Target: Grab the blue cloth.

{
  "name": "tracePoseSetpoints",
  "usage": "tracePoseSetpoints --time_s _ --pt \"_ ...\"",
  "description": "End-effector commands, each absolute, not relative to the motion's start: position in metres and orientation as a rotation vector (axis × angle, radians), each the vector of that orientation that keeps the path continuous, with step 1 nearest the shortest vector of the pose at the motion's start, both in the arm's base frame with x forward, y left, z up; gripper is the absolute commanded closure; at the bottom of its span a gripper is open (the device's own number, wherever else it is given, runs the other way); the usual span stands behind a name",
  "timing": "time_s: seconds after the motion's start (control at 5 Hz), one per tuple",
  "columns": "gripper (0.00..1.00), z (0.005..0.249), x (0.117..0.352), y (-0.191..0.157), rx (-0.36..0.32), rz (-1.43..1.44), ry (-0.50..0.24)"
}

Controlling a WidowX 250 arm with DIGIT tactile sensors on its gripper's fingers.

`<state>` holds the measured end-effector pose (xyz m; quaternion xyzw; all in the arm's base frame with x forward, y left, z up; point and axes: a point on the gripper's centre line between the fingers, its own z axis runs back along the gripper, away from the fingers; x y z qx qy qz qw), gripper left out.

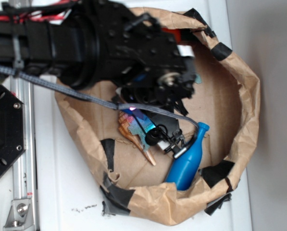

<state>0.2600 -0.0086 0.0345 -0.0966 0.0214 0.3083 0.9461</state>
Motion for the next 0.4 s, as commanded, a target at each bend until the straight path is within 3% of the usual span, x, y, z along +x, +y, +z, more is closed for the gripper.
tracePoseSetpoints --time_s 0.0,0.2 --pt "0.44 0.0195 0.2675 0.0127 -0.137 0.576 0.029" --pt "1.00 0.0225 0.2661 0.0189 -0.123 0.551 0.015"
